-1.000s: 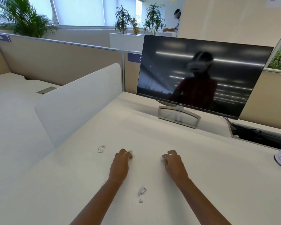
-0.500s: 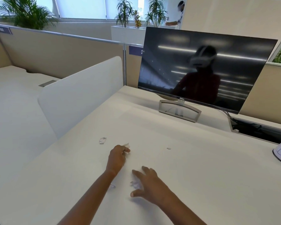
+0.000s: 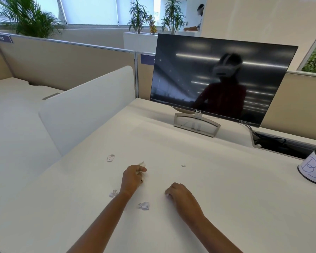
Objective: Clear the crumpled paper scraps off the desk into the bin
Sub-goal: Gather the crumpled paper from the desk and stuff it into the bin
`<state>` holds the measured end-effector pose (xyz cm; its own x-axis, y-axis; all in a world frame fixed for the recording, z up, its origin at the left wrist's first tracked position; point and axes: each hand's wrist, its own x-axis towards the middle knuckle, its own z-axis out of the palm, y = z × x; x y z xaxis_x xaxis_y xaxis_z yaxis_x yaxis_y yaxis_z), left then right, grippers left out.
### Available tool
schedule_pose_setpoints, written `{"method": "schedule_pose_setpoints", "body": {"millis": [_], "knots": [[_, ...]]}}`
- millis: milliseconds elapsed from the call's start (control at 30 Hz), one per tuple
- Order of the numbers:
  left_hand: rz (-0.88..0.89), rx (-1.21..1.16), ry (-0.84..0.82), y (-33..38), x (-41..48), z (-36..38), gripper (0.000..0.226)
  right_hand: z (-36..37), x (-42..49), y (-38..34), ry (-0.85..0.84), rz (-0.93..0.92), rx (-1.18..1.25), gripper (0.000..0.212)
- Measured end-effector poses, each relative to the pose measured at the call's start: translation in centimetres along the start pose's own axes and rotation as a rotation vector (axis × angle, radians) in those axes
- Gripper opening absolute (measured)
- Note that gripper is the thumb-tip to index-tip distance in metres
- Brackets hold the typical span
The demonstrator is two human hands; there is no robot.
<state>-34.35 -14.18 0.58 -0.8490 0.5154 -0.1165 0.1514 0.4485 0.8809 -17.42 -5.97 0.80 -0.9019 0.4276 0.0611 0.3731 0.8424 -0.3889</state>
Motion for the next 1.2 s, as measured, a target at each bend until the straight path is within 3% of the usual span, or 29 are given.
{"method": "schedule_pose_setpoints", "body": {"millis": [200,600,1000,1200], "knots": [[-0.009,-0.121,-0.05,2.4,-0.7,1.8,0.033,-2.4,-0.9,3.8,0.166,0.285,0.381,0.019],[0.021,-0.299,-0.302,11.4,-3.4,13.3,0.031,-10.1,-6.1,14.0,0.445,0.544,0.628,0.012],[0.192,-0.207,-0.548,21.9,-7.5,29.0,0.027,-20.0,-10.8,27.0,0.725,0.673,0.489,0.014],[0.303,-0.119,-0.595,27.3,-8.9,35.9,0.03,-24.4,-11.5,32.5,0.775,0.7,0.328,0.017]]}}
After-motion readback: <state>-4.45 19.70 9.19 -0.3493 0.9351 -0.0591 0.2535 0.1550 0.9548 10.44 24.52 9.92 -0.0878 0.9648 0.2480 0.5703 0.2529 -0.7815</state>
